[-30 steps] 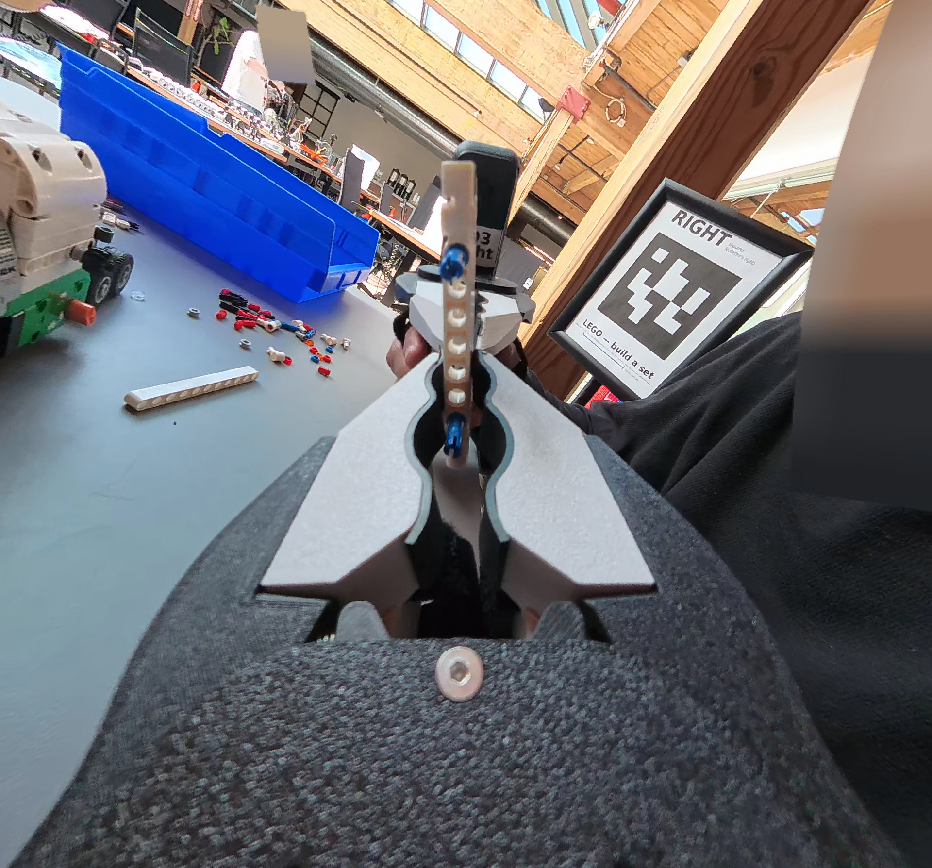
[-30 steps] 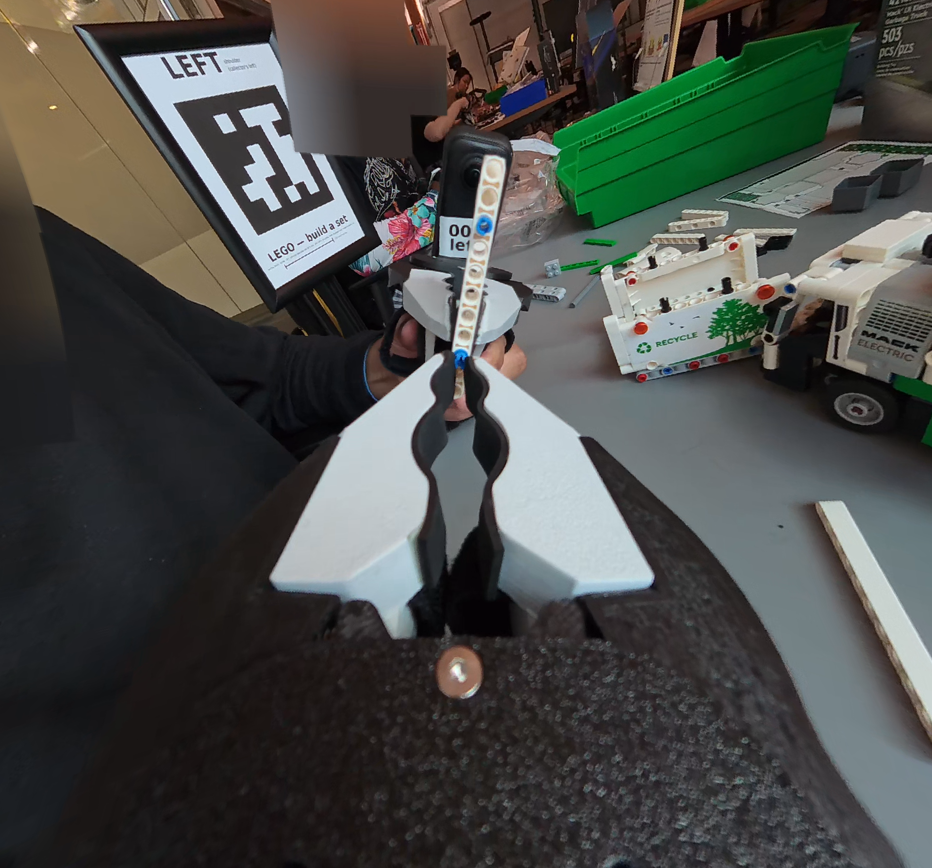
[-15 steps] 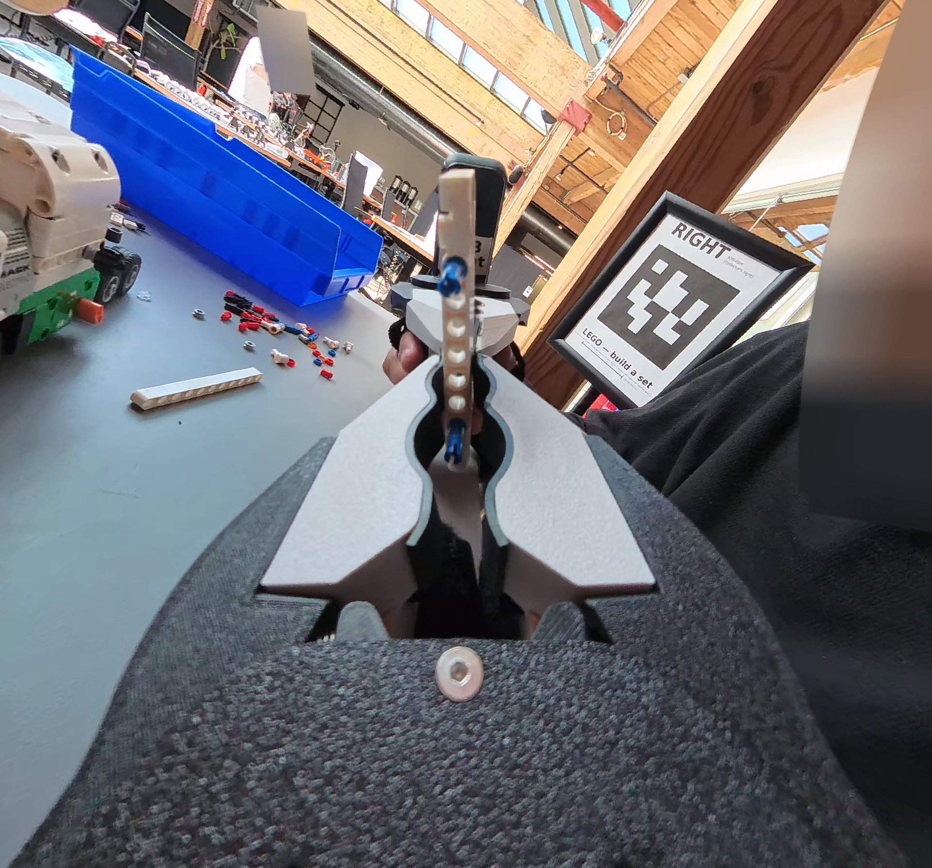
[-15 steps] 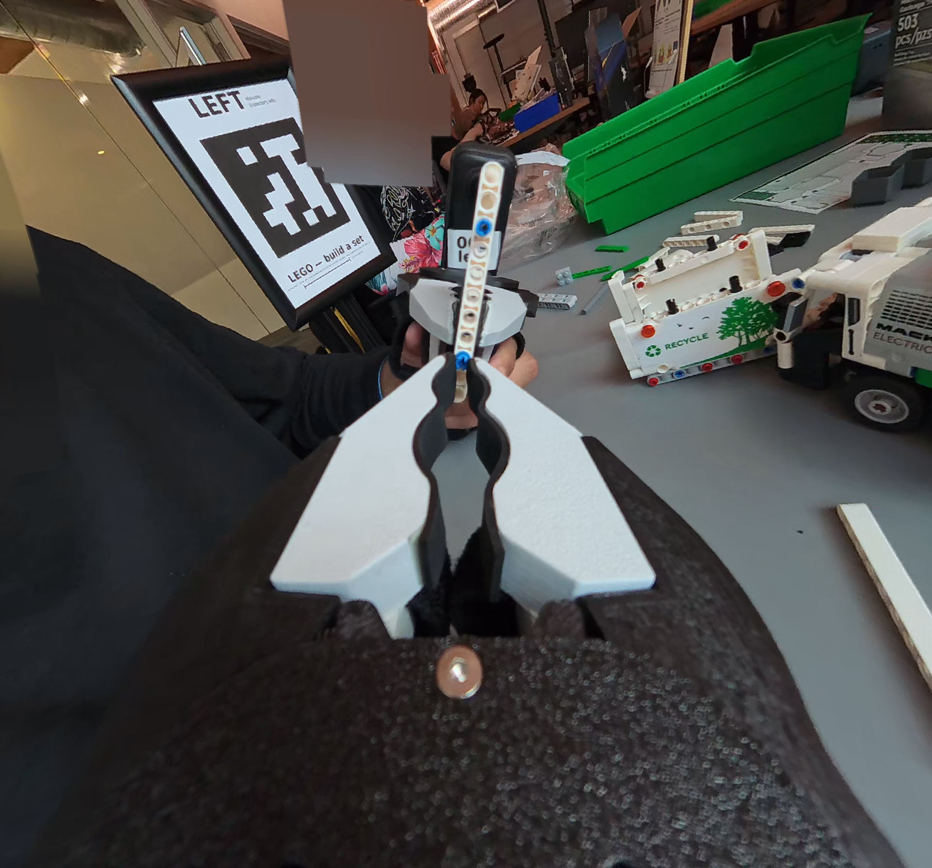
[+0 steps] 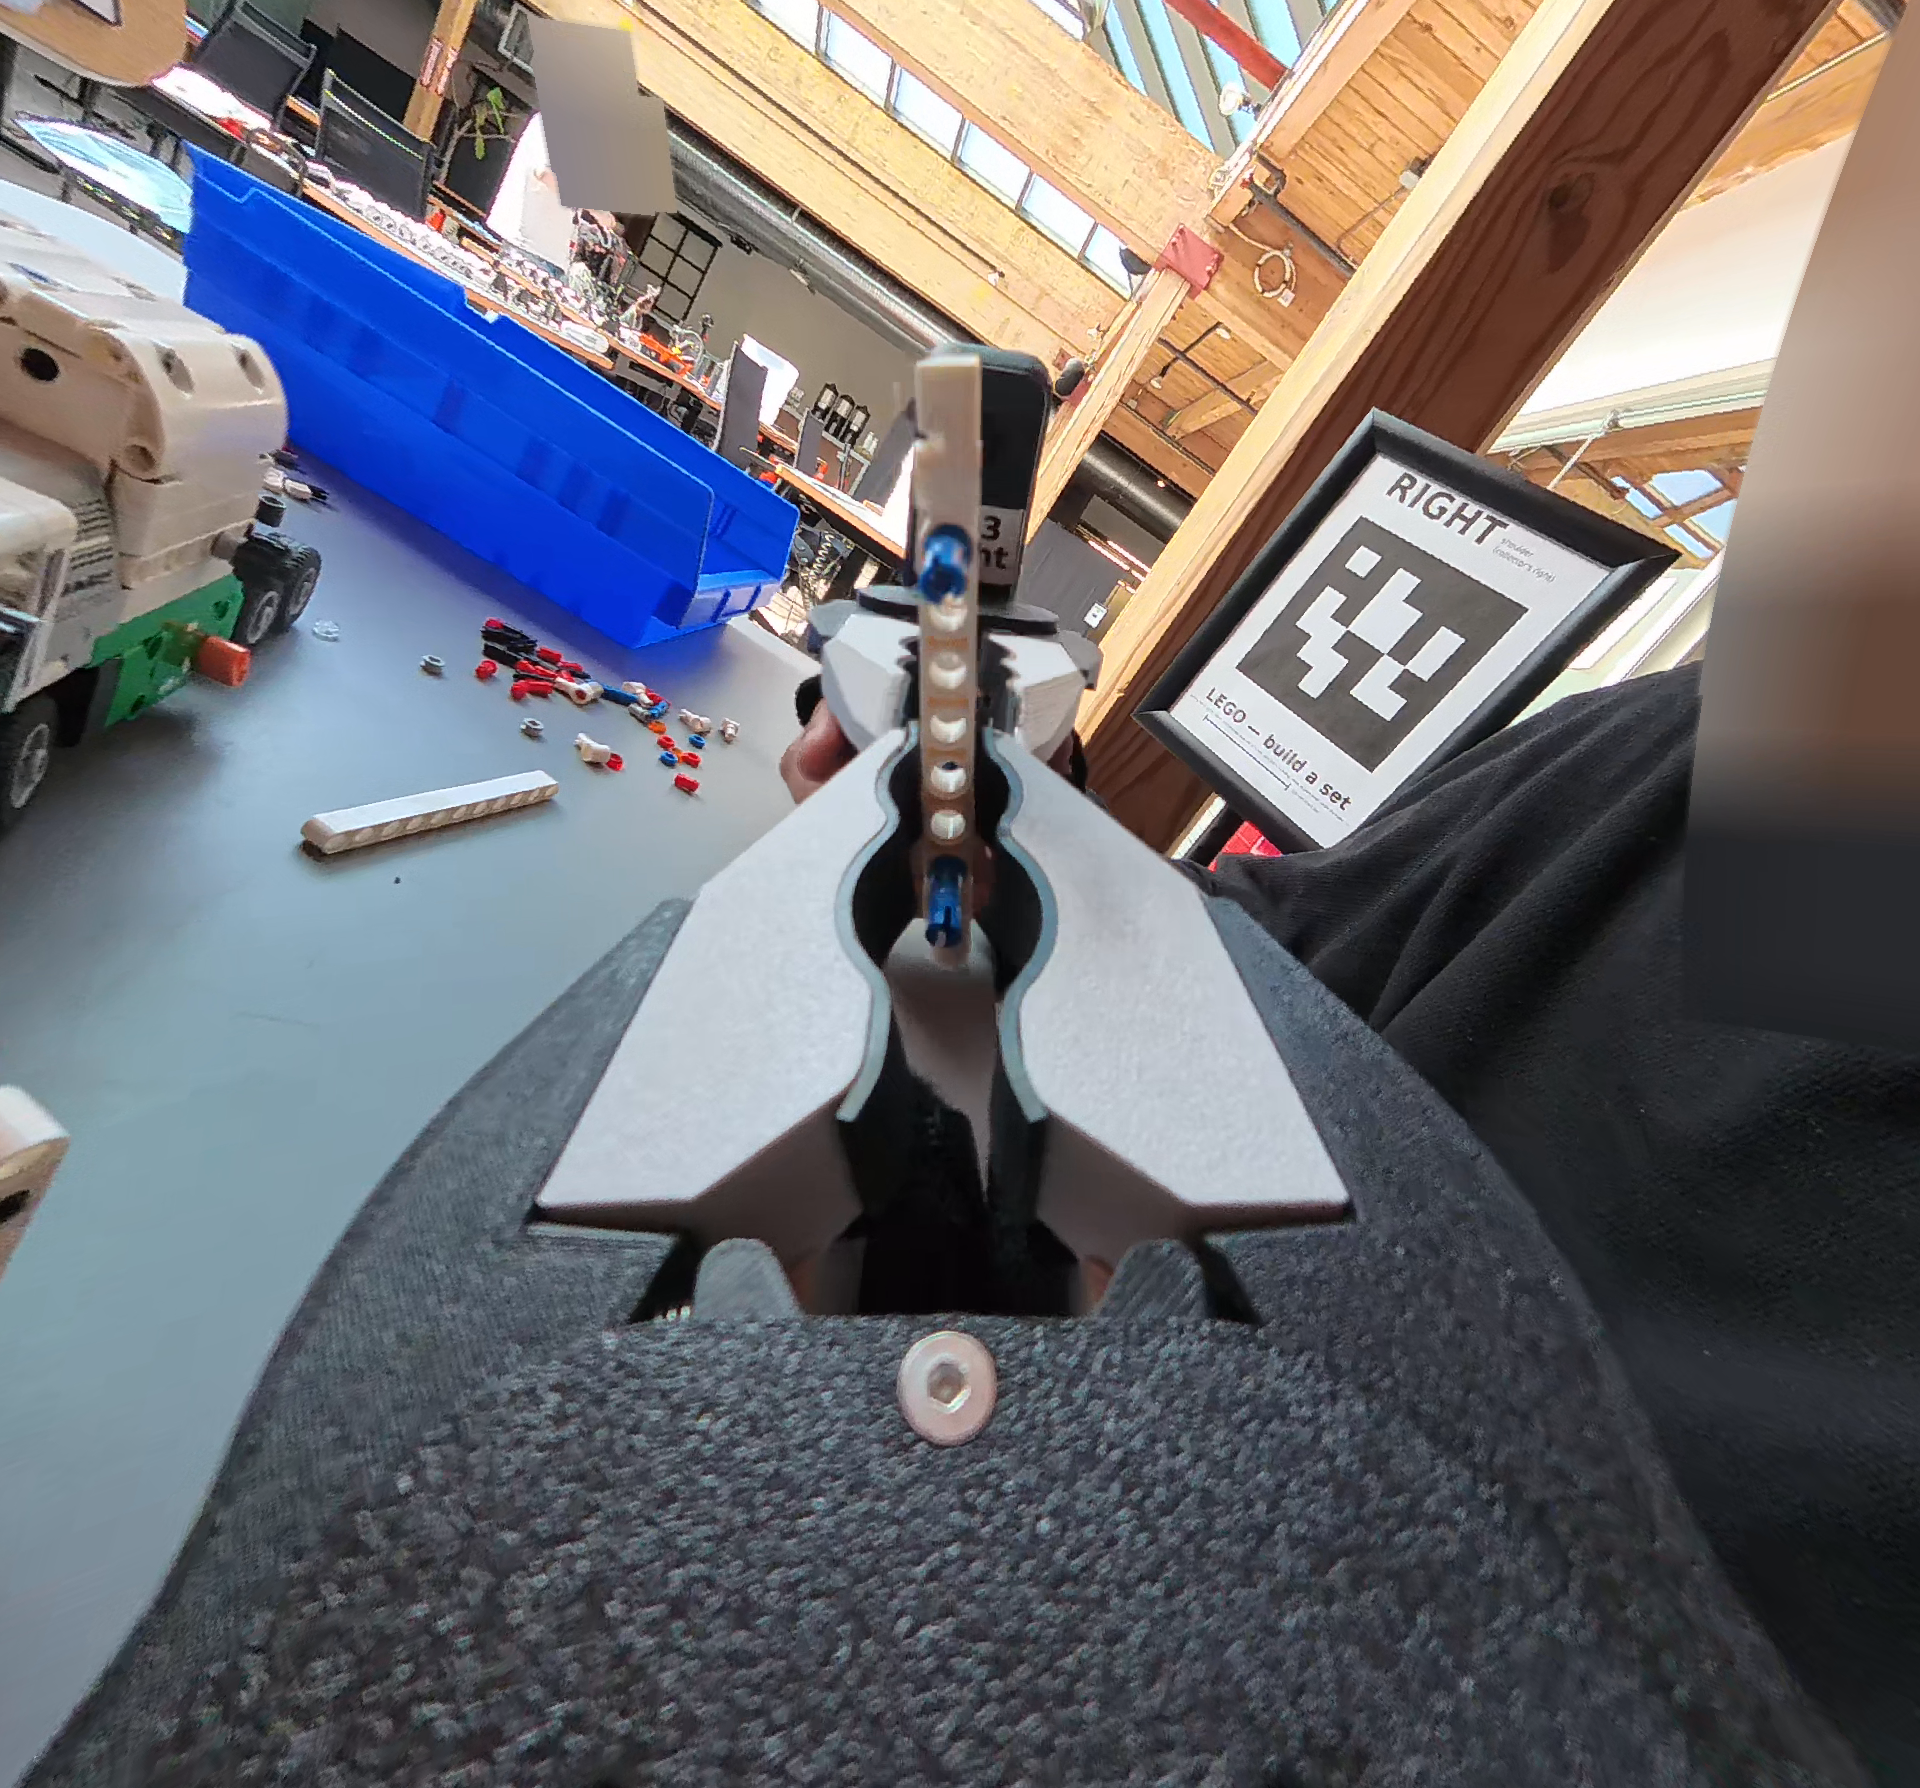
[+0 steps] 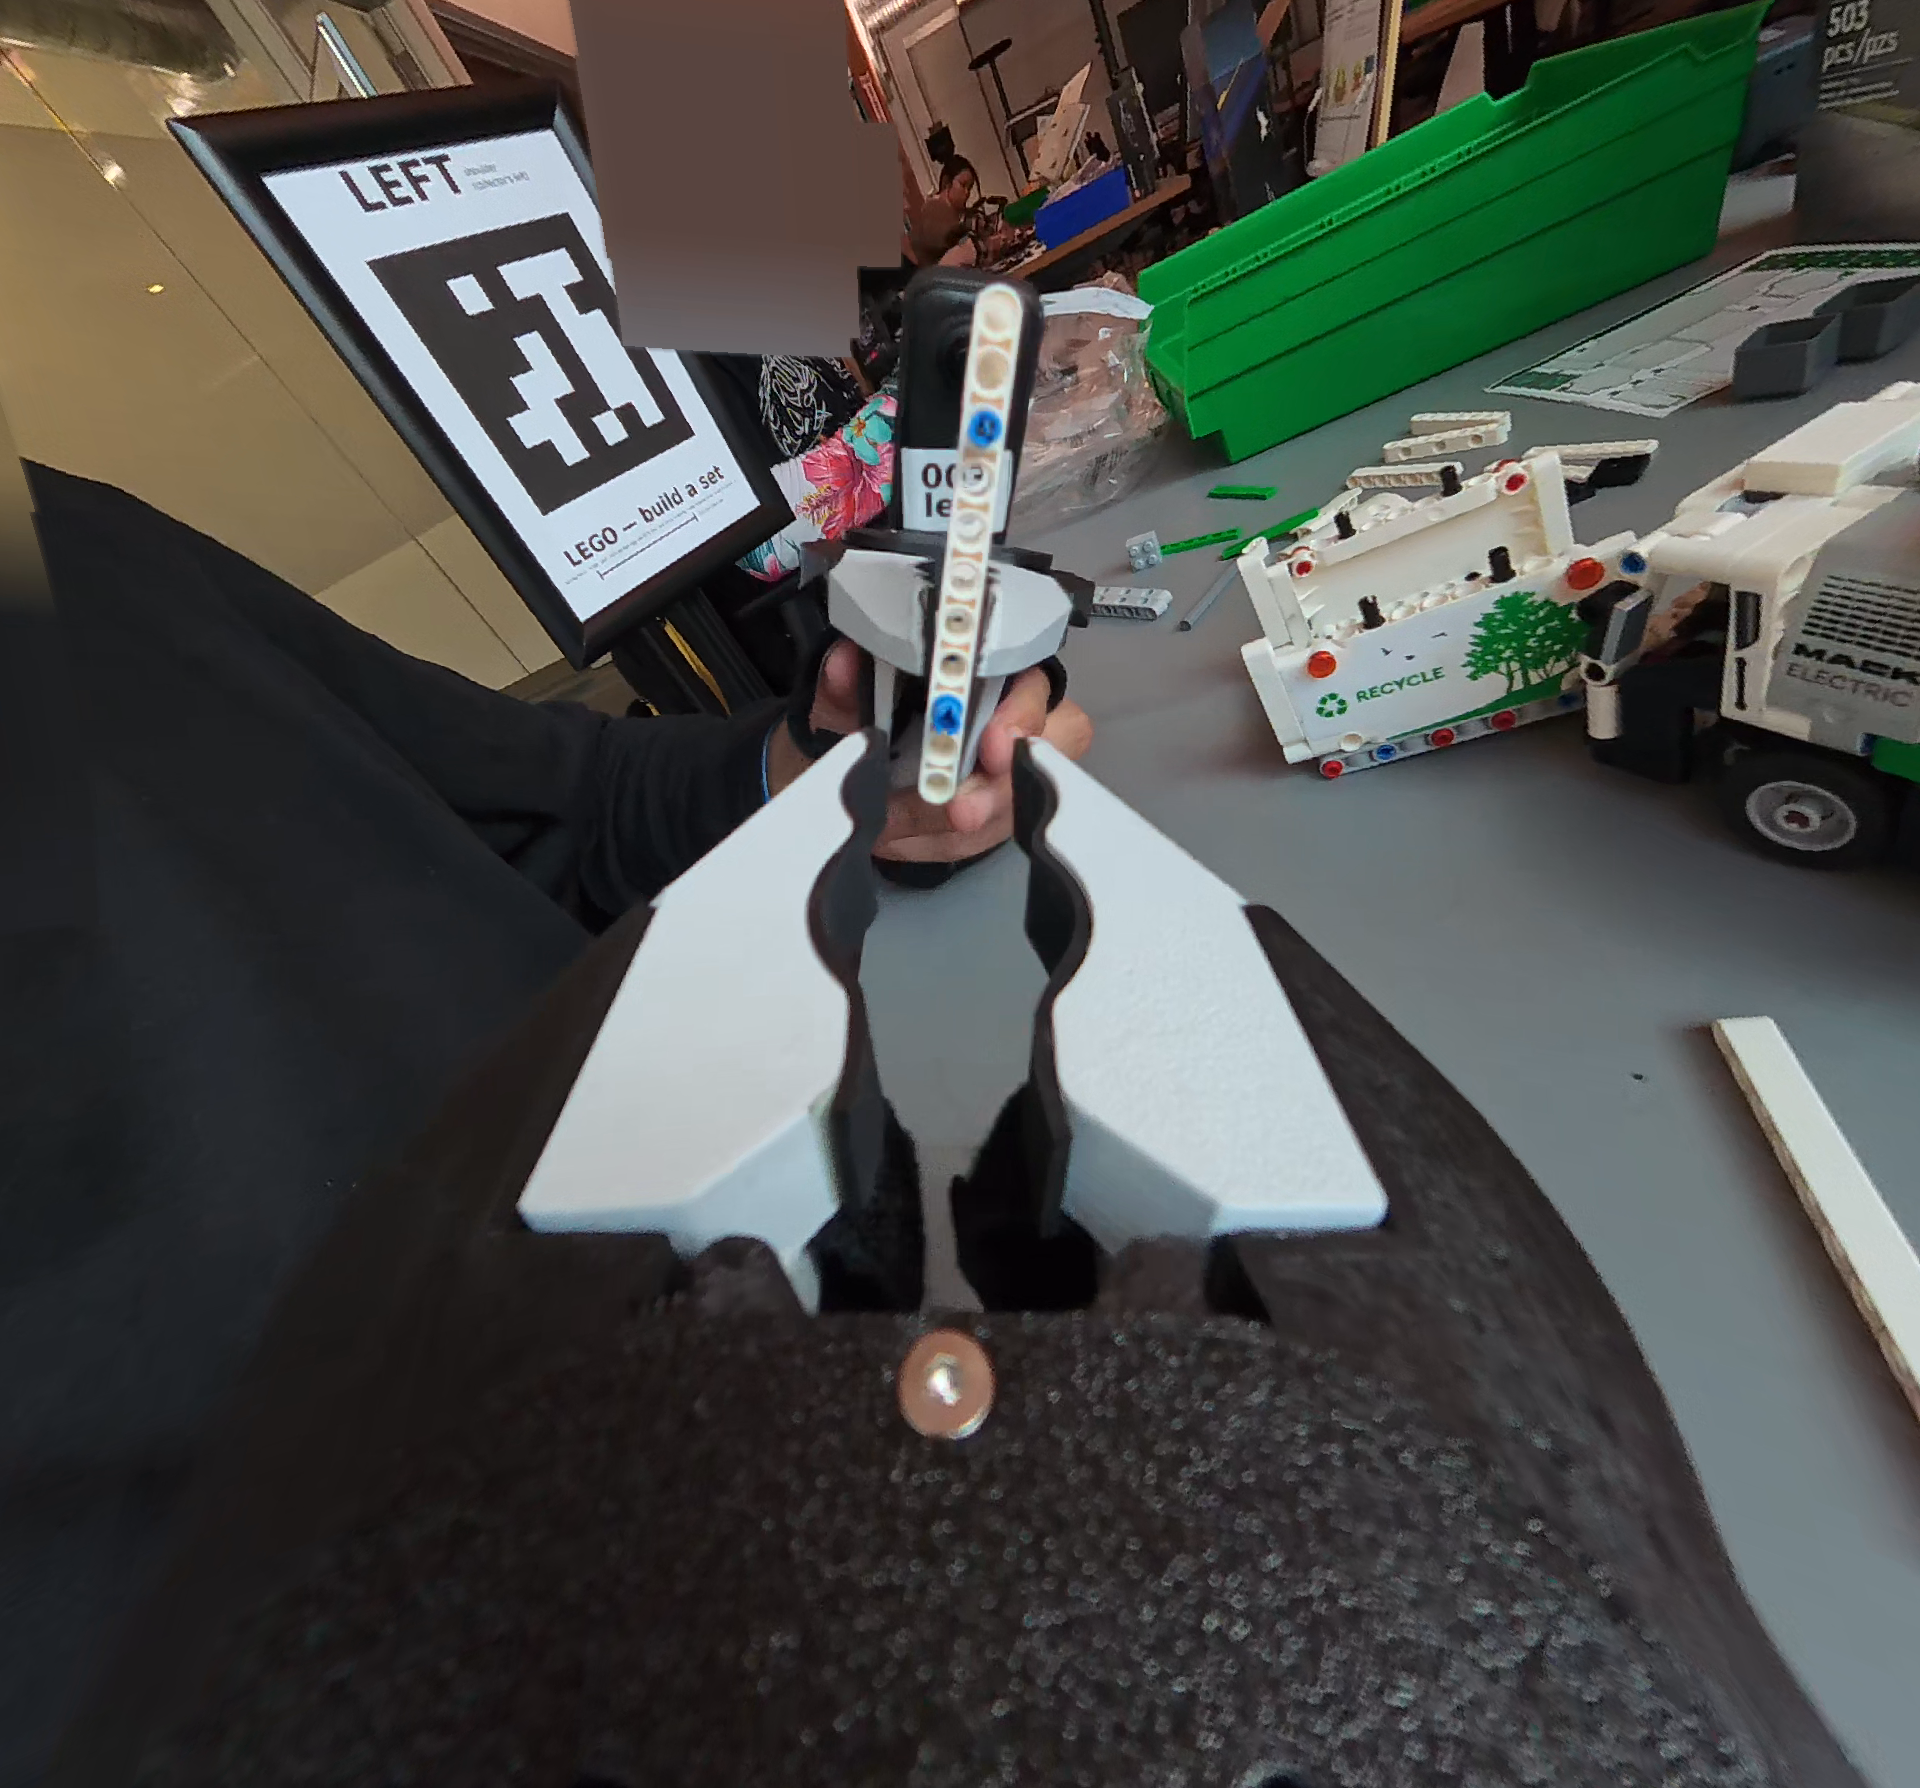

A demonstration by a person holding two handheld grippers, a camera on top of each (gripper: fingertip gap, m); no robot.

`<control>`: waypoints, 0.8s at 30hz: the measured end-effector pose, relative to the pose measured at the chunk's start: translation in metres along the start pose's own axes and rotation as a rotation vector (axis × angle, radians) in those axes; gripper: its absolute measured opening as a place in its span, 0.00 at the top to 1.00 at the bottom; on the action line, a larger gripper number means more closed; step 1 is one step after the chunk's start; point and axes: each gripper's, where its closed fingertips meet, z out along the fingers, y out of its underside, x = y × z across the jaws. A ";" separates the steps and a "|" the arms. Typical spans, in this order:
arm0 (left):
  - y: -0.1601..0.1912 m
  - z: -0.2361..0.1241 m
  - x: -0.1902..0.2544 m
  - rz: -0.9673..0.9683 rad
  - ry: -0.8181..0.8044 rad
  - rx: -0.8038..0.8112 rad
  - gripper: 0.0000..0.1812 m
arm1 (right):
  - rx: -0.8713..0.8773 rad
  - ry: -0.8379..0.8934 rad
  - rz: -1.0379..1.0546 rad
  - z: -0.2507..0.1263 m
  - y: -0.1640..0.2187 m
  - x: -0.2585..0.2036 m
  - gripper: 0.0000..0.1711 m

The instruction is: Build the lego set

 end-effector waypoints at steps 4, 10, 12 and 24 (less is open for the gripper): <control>0.007 0.005 0.002 0.011 0.006 -0.047 0.98 | -0.002 -0.007 -0.014 0.007 0.002 -0.003 0.95; 0.005 0.001 0.009 0.062 0.013 -0.032 0.98 | -0.001 -0.011 -0.041 0.005 0.000 -0.008 0.97; -0.019 -0.021 0.001 0.040 -0.008 0.089 0.98 | 0.108 -0.001 0.008 -0.015 -0.020 -0.001 0.97; 0.047 -0.007 -0.006 -0.085 -0.240 -0.355 0.97 | 0.096 0.030 0.151 -0.036 -0.022 0.017 0.97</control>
